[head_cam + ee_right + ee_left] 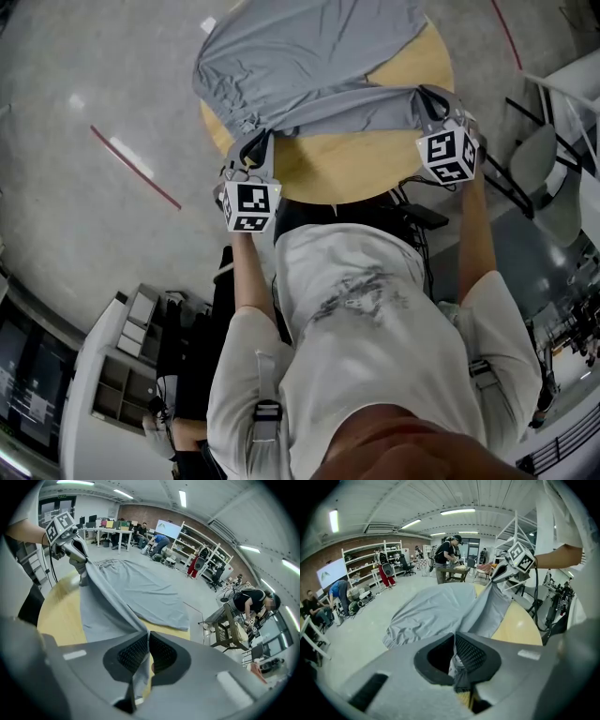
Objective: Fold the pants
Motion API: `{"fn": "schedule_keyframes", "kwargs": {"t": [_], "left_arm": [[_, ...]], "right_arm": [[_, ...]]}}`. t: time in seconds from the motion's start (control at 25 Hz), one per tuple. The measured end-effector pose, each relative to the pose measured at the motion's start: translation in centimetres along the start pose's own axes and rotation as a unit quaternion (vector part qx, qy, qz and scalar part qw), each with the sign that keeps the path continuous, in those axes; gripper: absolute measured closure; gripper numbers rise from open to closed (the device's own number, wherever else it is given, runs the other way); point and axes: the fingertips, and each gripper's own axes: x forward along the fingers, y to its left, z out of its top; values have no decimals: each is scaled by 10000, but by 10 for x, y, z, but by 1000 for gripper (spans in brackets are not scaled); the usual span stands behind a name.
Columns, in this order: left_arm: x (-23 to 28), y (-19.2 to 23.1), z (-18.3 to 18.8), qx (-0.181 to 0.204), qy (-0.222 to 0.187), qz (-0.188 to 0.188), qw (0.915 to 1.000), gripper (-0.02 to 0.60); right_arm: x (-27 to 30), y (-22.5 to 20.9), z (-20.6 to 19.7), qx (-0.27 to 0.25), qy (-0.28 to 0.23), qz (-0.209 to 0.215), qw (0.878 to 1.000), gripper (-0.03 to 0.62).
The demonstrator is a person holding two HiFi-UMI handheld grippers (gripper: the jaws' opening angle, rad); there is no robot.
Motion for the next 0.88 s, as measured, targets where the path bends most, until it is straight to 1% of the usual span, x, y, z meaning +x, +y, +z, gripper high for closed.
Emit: {"fn": "schedule_keyframes", "kwargs": {"t": [0.32, 0.88], "left_arm": [[6, 14, 11, -173, -67, 209, 9996, 559], [16, 38, 36, -520, -207, 770, 9955, 558]], "right_arm": [[15, -23, 22, -218, -131, -53, 9997, 571], [45, -72, 71, -781, -500, -29, 9957, 571]]}}
